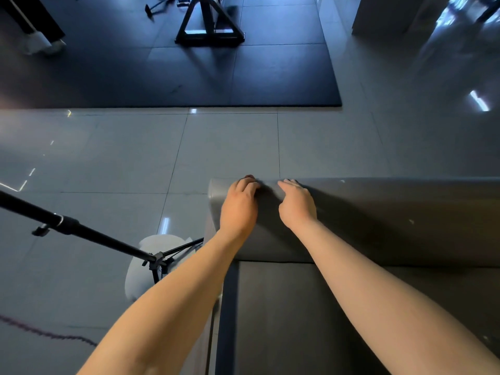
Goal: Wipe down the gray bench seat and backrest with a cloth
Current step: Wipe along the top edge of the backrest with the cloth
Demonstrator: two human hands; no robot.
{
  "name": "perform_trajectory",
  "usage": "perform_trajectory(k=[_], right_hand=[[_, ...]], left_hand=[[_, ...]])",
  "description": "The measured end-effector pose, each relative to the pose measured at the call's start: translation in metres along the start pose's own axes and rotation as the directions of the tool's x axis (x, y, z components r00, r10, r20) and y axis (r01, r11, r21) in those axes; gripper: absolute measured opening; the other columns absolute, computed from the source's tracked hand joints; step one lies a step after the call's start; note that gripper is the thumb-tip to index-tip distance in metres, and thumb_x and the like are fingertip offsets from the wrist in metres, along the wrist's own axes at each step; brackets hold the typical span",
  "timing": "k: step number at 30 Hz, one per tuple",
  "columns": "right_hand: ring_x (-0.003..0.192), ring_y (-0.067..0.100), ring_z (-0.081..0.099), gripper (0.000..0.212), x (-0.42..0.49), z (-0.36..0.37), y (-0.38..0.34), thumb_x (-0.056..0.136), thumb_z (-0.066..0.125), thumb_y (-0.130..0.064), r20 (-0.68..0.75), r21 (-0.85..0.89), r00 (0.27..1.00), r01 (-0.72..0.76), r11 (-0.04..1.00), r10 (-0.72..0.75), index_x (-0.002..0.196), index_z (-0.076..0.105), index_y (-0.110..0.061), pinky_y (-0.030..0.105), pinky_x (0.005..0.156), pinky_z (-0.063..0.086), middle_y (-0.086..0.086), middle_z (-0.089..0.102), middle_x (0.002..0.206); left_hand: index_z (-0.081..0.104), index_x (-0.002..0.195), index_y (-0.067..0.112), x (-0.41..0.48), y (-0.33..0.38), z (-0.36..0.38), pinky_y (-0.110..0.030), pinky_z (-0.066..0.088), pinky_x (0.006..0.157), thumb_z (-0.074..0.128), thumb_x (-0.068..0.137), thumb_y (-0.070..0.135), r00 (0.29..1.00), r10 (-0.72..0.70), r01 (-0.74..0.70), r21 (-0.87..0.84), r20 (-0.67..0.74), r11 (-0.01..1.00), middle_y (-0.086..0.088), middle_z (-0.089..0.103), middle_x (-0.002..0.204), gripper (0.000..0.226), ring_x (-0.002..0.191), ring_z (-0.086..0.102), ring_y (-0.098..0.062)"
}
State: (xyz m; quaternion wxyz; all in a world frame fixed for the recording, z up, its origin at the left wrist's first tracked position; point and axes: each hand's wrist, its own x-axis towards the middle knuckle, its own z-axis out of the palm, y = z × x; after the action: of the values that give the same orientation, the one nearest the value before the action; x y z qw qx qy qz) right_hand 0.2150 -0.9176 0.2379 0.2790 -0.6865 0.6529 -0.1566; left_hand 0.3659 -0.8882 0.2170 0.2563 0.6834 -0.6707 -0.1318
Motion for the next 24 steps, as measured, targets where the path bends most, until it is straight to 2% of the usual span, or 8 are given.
perform_trajectory(k=[4, 6, 8, 14, 18, 22, 24], right_hand=[[0.15, 0.018, 0.031, 0.061, -0.002, 0.002, 0.0, 0.089, 0.046, 0.013, -0.026, 0.045, 1.0, 0.008, 0.999, -0.007, 0.146, 0.052, -0.006, 0.02, 0.117, 0.022, 0.008, 0.044, 0.157], [0.151, 0.018, 0.03, 0.06, -0.002, 0.004, -0.001, 0.089, 0.047, 0.014, -0.026, 0.049, 1.0, 0.016, 0.999, -0.015, 0.146, 0.051, -0.005, 0.019, 0.116, 0.021, 0.008, 0.043, 0.158], [0.152, 0.017, 0.028, 0.061, -0.002, 0.005, 0.0, 0.09, 0.049, 0.013, -0.025, 0.053, 1.0, 0.017, 0.998, -0.015, 0.148, 0.05, -0.007, 0.018, 0.117, 0.019, 0.007, 0.042, 0.159], [0.152, 0.02, 0.026, 0.058, -0.002, 0.011, 0.0, 0.095, 0.044, 0.012, -0.074, 0.014, 0.997, 0.024, 1.0, -0.023, 0.149, 0.049, -0.008, 0.025, 0.12, 0.02, 0.008, 0.041, 0.159], [0.148, 0.022, 0.035, 0.045, -0.001, 0.011, 0.002, 0.106, 0.035, -0.005, -0.1, -0.005, 0.995, 0.006, 1.0, -0.007, 0.148, 0.05, -0.011, 0.028, 0.117, 0.028, 0.008, 0.045, 0.156], [0.152, 0.019, 0.027, 0.057, 0.001, 0.007, 0.001, 0.096, 0.043, 0.011, -0.052, -0.01, 0.998, 0.027, 1.0, -0.028, 0.148, 0.049, -0.01, 0.024, 0.119, 0.02, 0.007, 0.041, 0.159], [0.152, 0.017, 0.028, 0.06, 0.002, 0.005, 0.002, 0.093, 0.048, 0.012, -0.048, 0.014, 0.999, 0.012, 1.0, -0.011, 0.148, 0.05, -0.01, 0.02, 0.118, 0.02, 0.006, 0.042, 0.159]], left_hand=[[0.063, 0.133, 0.01, -0.012, -0.033, -0.016, -0.028, 0.039, 0.104, 0.051, 0.093, -0.004, 0.991, -0.107, 0.105, -0.032, -0.077, 0.994, -0.004, 0.053, 0.145, 0.044, 0.131, 0.047, -0.023], [0.06, 0.137, 0.008, -0.011, -0.028, -0.011, -0.032, 0.037, 0.114, 0.051, 0.095, -0.003, 0.985, -0.148, 0.139, -0.103, -0.086, 0.985, -0.007, 0.051, 0.148, 0.045, 0.138, 0.044, -0.024], [0.058, 0.138, 0.006, -0.007, -0.014, -0.002, -0.037, 0.035, 0.117, 0.05, 0.096, -0.002, 0.984, -0.158, 0.145, -0.148, -0.082, 0.978, -0.01, 0.051, 0.149, 0.043, 0.142, 0.042, -0.025], [0.057, 0.141, 0.006, 0.016, 0.018, 0.015, -0.035, 0.036, 0.116, 0.05, 0.099, 0.001, 0.995, -0.096, 0.093, -0.159, -0.008, 0.983, -0.012, 0.053, 0.149, 0.043, 0.141, 0.045, -0.026], [0.062, 0.137, 0.011, 0.019, 0.035, 0.025, -0.034, 0.038, 0.113, 0.059, 0.098, 0.007, 0.999, 0.012, -0.005, -0.164, 0.038, 0.986, -0.009, 0.057, 0.144, 0.04, 0.136, 0.049, -0.025], [0.066, 0.13, 0.014, 0.016, 0.018, 0.016, -0.035, 0.047, 0.102, 0.058, 0.093, 0.0, 0.994, 0.099, -0.093, -0.097, 0.055, 0.991, -0.005, 0.062, 0.135, 0.04, 0.128, 0.052, -0.025], [0.068, 0.125, 0.011, 0.017, 0.002, 0.005, -0.038, 0.05, 0.097, 0.056, 0.091, -0.003, 0.997, 0.074, -0.073, -0.031, 0.032, 0.997, -0.005, 0.064, 0.13, 0.039, 0.122, 0.054, -0.027]])
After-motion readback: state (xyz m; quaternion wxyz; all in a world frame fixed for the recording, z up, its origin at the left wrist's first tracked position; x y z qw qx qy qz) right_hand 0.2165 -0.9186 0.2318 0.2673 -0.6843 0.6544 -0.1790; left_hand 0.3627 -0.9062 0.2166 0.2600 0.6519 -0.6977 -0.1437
